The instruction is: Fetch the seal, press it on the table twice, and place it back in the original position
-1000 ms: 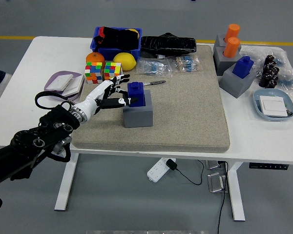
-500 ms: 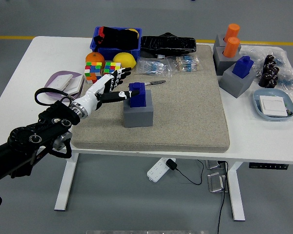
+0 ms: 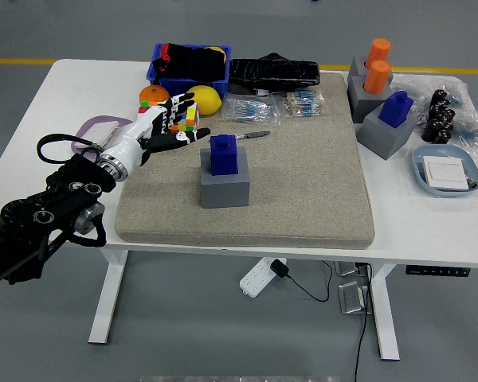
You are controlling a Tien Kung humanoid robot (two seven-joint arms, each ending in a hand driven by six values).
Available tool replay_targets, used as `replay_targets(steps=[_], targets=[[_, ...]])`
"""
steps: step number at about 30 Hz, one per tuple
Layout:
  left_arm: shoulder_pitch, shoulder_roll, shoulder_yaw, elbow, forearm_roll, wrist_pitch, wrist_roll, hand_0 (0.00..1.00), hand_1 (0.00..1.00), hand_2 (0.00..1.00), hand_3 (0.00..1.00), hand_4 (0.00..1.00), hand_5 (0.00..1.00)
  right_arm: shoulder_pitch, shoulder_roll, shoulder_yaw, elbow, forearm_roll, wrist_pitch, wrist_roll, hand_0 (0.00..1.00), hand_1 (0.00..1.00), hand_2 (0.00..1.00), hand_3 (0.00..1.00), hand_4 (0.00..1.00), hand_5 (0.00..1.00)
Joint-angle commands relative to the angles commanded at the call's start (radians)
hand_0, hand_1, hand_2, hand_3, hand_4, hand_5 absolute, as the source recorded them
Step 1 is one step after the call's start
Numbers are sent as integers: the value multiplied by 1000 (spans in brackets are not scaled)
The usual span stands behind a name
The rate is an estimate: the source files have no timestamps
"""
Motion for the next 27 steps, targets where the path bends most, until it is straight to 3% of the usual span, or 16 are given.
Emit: replay_targets(steps=[13,27], targets=[[16,82,-125,45,22,0,-4,998,987,941,937,998,366,0,0,6,0,-3,-1,0,783,662,670,677,819,581],[26,118,-201,63,43,-1,0,997,978,934,931,998,366,3,-3,11,0,-6,-4,-2,782,662,670,677,819,580]])
